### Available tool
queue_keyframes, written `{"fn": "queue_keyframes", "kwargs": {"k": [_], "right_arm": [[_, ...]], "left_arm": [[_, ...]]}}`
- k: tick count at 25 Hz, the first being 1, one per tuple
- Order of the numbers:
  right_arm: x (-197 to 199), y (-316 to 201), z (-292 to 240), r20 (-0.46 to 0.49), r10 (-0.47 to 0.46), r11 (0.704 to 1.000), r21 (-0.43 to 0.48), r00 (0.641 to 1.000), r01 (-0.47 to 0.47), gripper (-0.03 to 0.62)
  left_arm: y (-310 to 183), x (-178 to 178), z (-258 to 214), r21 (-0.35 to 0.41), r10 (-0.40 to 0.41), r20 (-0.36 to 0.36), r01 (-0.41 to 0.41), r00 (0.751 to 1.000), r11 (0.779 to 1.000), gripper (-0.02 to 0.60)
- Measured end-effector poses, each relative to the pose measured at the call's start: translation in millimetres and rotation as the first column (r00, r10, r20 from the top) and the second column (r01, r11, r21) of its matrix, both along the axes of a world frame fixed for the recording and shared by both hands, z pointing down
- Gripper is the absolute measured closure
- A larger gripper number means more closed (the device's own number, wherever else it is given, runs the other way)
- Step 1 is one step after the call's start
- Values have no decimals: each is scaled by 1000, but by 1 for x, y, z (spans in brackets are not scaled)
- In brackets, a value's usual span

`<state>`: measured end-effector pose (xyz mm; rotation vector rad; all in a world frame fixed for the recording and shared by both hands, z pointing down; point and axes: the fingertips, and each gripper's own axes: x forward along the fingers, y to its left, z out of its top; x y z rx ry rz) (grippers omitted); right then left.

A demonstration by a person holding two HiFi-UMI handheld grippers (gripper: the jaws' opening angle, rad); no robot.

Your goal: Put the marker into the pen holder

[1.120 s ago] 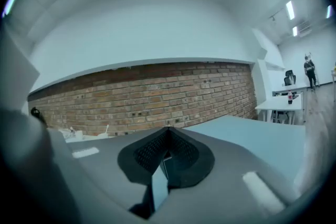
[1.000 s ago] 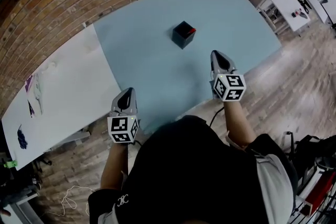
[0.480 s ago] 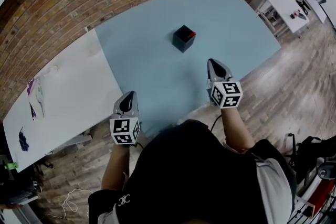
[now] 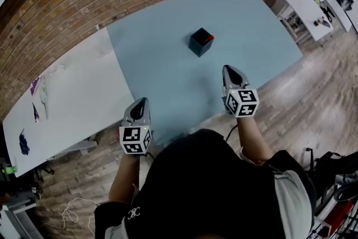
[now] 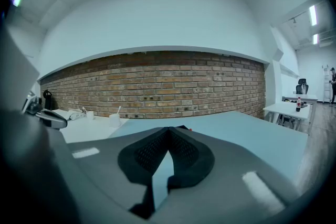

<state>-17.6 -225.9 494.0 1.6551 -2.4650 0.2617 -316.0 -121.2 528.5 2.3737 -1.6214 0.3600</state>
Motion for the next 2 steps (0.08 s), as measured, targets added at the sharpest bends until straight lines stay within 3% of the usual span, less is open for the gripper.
{"fn": "queue_keyframes", "kwargs": {"k": [2], "right_arm": [[-3, 1, 2, -4, -7, 1000, -7, 1000, 7, 588]], "left_arm": [[0, 1, 1, -1, 3, 4, -3, 1000, 1000, 574]]}}
